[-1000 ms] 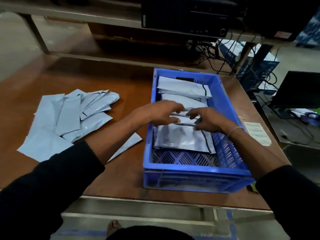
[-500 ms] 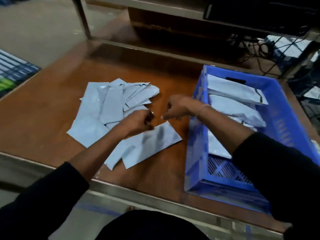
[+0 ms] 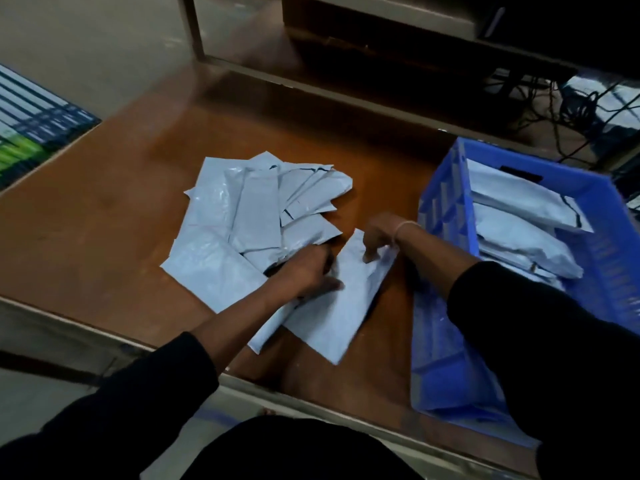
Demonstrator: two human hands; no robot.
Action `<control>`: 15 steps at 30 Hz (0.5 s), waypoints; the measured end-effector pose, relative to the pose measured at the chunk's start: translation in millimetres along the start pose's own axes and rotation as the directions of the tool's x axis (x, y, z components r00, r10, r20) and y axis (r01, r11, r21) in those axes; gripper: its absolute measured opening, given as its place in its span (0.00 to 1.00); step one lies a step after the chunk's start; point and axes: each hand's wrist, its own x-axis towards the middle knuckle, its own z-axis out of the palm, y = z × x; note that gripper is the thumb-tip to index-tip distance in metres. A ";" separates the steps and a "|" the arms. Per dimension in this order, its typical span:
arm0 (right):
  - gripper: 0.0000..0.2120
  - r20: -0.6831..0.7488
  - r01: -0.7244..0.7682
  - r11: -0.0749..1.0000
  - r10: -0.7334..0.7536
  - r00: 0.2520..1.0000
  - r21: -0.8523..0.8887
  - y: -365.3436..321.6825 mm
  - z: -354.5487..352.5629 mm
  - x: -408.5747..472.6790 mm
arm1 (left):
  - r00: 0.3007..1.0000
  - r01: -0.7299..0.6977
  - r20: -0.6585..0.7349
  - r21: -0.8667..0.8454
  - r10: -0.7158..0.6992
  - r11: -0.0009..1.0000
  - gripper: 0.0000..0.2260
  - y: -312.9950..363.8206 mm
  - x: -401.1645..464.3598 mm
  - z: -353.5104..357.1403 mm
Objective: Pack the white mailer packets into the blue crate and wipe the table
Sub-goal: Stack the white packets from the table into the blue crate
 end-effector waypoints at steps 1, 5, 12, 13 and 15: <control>0.15 -0.038 0.014 0.999 -0.013 0.999 0.028 5.0 -10.6 -2.7 | 1.000 0.000 -0.002 -0.069 0.000 0.998 0.18 1.6 1.2 -3.6; 0.20 -0.134 0.042 0.969 -0.009 0.991 0.242 27.4 -47.8 2.4 | 1.000 0.021 -0.002 -0.482 -0.025 0.876 0.22 1.6 5.3 -16.0; 0.09 -0.263 0.157 0.604 0.090 0.961 0.781 18.4 -65.7 30.6 | 0.985 0.085 -0.022 -0.804 -0.172 0.588 0.14 -21.3 1.7 -45.8; 0.05 -0.233 0.128 0.531 0.134 0.963 0.837 12.3 -64.0 40.2 | 0.978 0.081 -0.055 -0.786 -0.200 0.612 0.13 -27.3 -1.0 -49.7; 0.10 -0.198 0.095 0.361 0.260 0.945 0.928 6.8 -58.5 71.1 | 0.961 0.080 -0.106 -0.781 -0.257 0.620 0.11 -39.5 -5.3 -56.7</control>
